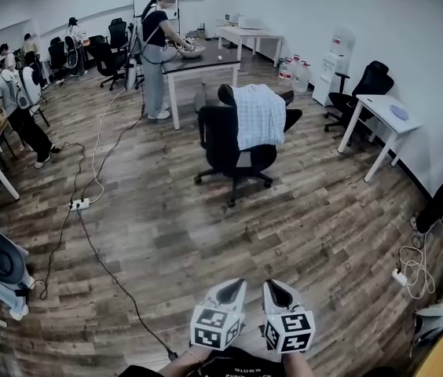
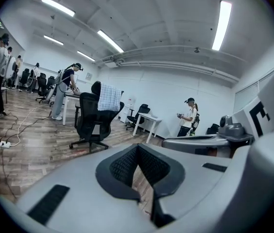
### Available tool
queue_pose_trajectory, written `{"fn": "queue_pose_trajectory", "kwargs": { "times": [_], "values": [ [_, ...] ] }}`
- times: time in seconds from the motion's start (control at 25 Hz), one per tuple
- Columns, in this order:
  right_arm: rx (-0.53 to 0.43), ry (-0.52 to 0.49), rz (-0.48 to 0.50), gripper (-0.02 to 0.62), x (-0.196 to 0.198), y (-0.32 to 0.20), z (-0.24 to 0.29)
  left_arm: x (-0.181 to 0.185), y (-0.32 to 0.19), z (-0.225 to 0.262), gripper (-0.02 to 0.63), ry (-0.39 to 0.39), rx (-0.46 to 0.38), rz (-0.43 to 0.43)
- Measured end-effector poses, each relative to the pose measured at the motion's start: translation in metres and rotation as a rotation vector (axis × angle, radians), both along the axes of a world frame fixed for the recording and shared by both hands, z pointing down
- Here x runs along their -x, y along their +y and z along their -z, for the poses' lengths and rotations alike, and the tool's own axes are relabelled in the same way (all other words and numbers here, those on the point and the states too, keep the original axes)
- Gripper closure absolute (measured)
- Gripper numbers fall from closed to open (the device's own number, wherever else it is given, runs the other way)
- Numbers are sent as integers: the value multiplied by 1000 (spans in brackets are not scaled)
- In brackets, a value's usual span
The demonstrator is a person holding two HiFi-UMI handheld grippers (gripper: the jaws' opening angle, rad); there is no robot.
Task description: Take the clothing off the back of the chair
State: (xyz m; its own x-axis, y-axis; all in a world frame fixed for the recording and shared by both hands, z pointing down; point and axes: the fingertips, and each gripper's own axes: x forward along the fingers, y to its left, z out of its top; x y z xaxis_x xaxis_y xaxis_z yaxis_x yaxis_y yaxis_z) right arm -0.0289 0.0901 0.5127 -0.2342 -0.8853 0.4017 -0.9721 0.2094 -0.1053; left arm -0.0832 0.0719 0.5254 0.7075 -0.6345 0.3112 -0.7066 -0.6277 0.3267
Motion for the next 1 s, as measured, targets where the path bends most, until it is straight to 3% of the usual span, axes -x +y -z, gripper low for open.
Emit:
{"fn": "queue_pose_trajectory", "kwargs": {
  "times": [0.64, 1.0],
  "values": [
    [94, -4, 26, 589, 12, -5, -27, 13, -18, -23, 606, 3, 74, -7],
    [101, -23, 104, 589, 13, -38, -35, 21, -46, -31, 606, -21, 81, 76]
  ]
}}
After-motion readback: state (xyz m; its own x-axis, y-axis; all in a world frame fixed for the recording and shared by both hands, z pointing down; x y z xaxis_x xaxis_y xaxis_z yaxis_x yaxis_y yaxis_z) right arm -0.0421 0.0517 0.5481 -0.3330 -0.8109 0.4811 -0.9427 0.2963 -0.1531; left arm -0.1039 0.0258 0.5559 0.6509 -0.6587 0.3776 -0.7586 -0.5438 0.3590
